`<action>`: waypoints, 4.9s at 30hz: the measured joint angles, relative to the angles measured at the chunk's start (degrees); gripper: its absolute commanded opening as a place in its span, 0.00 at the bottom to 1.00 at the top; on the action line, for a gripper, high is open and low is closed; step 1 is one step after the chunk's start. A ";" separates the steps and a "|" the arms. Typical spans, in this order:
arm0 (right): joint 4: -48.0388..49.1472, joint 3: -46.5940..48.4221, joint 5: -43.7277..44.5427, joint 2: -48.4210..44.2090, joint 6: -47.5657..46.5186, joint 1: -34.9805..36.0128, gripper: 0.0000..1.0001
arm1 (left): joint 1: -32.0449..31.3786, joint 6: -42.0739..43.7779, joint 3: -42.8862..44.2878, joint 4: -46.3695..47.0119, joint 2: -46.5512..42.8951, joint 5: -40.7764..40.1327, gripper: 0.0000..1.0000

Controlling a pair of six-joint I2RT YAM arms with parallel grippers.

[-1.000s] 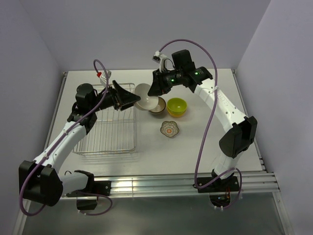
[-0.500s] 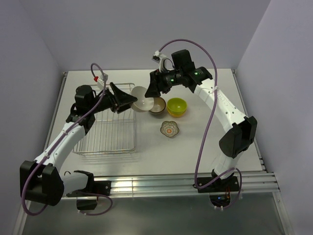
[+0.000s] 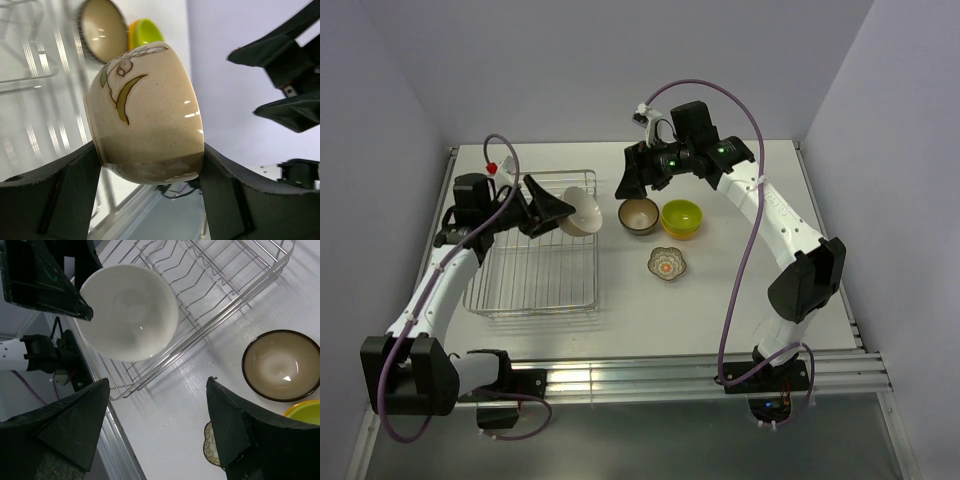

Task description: Load the bowls into the dish rack

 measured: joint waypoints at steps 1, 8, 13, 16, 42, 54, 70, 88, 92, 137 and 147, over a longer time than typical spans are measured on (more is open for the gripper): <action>-0.02 0.00 0.24 -0.02 0.00 0.00 0.86 | 1.03 2.12 0.79 -2.47 0.00 -0.09 0.00; -0.02 0.00 1.09 -0.02 0.00 -0.02 0.87 | 8.68 17.20 5.84 -18.18 -0.52 -1.07 0.00; -0.02 0.00 1.38 -0.02 0.00 -0.02 0.87 | 12.50 24.11 8.00 -26.32 -0.50 -2.19 0.00; -0.02 0.00 1.66 -0.04 0.00 -0.02 0.87 | 13.94 26.62 8.20 -28.72 -0.50 -3.04 0.00; -1.01 0.00 1.66 -0.04 -0.33 -2.43 0.88 | 14.71 74.62 36.85 -41.46 17.66 -9.92 0.00; -1.05 -0.13 0.26 -0.04 0.66 -6.54 0.88 | 14.71 94.38 44.92 -43.80 25.97 -11.87 0.00; -1.86 -0.26 -0.63 0.28 0.66 -8.48 0.88 | 13.42 122.75 34.53 -38.77 25.83 -18.86 0.00; -2.25 -0.35 -0.92 2.01 0.63 -9.16 0.88 | 8.68 132.02 33.11 -31.82 30.16 -21.90 0.00; -2.21 -0.35 -0.94 2.01 0.63 -9.33 0.88 | 8.59 132.87 33.33 -31.43 32.87 -22.29 0.00; -2.21 -0.98 -2.23 4.66 0.66 -9.84 0.89 | 6.62 137.94 32.33 -28.70 35.95 -23.63 0.03; -2.21 -0.98 -2.21 4.66 0.66 -9.84 0.89 | 6.14 138.42 30.14 -26.77 35.93 -24.13 0.35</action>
